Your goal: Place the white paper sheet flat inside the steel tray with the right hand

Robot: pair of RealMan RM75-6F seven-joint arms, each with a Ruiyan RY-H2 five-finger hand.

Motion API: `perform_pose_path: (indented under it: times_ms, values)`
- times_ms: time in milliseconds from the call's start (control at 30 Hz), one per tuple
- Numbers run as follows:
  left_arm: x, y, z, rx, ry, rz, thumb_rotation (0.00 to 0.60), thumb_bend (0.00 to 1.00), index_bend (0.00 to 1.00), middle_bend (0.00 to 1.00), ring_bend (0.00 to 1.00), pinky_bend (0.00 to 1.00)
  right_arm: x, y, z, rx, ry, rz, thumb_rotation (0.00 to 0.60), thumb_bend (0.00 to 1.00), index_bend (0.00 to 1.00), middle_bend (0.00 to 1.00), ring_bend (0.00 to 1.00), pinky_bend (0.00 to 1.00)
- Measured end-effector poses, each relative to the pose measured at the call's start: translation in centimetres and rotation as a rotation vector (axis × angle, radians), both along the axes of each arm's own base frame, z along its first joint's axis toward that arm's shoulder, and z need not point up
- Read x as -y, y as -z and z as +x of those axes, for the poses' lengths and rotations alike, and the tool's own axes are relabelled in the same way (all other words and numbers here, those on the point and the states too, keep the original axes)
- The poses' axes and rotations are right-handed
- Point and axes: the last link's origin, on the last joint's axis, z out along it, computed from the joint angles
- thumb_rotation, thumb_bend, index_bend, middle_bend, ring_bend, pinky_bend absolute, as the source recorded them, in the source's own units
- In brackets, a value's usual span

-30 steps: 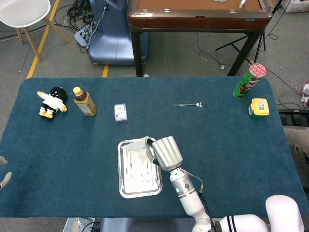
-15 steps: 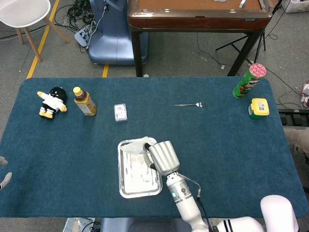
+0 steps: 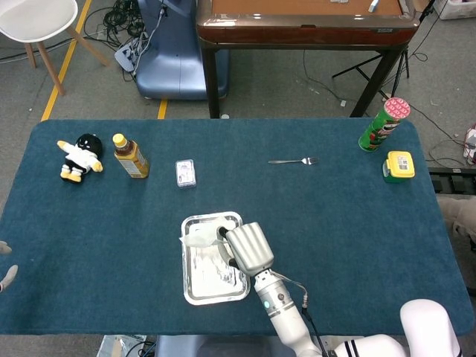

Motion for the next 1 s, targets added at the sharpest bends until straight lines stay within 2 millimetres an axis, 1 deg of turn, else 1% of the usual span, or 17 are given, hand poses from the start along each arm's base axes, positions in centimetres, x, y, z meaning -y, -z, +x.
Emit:
perform_pose_path:
  times_ms: [100,200,233,367,433,500,733,800,833,933,1000]
  values:
    - [0.0,0.0,0.0,-0.001,0.001,-0.001,0.600,0.28,0.45,0.38,0.38,0.55,0.0,0.0,-0.1,-0.003,0.001,0.010,0.600,0.34,0.47,1.00,1.00,1.00]
    - [0.0,0.1,0.0,-0.001,0.000,-0.003,0.600,0.28,0.45,0.38,0.38,0.55,0.0,0.0,-0.1,-0.005,0.000,0.018,0.600,0.23,0.40,1.00,1.00,1.00]
    - [0.0,0.1,0.0,-0.002,0.000,-0.002,0.600,0.28,0.45,0.38,0.38,0.55,-0.1,0.0,-0.1,-0.004,-0.001,0.019,0.600,0.21,0.39,1.00,1.00,1.00]
    - [0.0,0.0,0.0,-0.001,0.000,-0.003,0.600,0.28,0.45,0.38,0.38,0.55,-0.1,0.1,0.0,0.001,-0.001,0.022,0.600,0.08,0.34,1.00,1.00,1.00]
    - [0.0,0.1,0.0,-0.002,0.001,-0.003,0.600,0.28,0.45,0.38,0.38,0.55,-0.2,0.1,0.0,0.005,-0.003,0.024,0.600,0.04,0.34,1.00,1.00,1.00]
    - [0.0,0.1,0.0,-0.002,0.001,-0.003,0.600,0.28,0.45,0.38,0.38,0.55,-0.2,0.1,0.0,0.008,-0.006,0.026,0.600,0.02,0.34,1.00,1.00,1.00]
    - [0.0,0.0,0.0,0.000,0.000,-0.002,0.600,0.28,0.45,0.38,0.38,0.55,-0.3,-0.4,-0.1,0.025,-0.027,0.029,0.600,0.02,0.34,1.00,1.00,1.00]
    - [0.0,0.0,0.0,0.000,0.000,-0.002,0.600,0.28,0.45,0.38,0.38,0.55,-0.3,-0.6,-0.1,0.030,-0.034,0.024,0.600,0.03,0.34,1.00,1.00,1.00]
    - [0.0,0.0,0.0,0.000,0.000,-0.002,0.600,0.28,0.45,0.38,0.38,0.55,-0.2,-0.7,-0.1,0.033,-0.037,0.022,0.600,0.05,0.34,1.00,1.00,1.00]
    - [0.0,0.0,0.0,0.001,0.000,-0.001,0.600,0.28,0.45,0.38,0.38,0.55,0.1,-1.2,-0.2,0.039,-0.049,0.019,0.600,0.16,0.34,1.00,1.00,1.00]
    - [0.0,0.0,-0.1,0.000,-0.002,-0.001,0.600,0.28,0.45,0.38,0.38,0.55,0.4,-1.5,-0.3,0.033,-0.057,0.019,0.600,0.27,0.34,1.00,1.00,1.00]
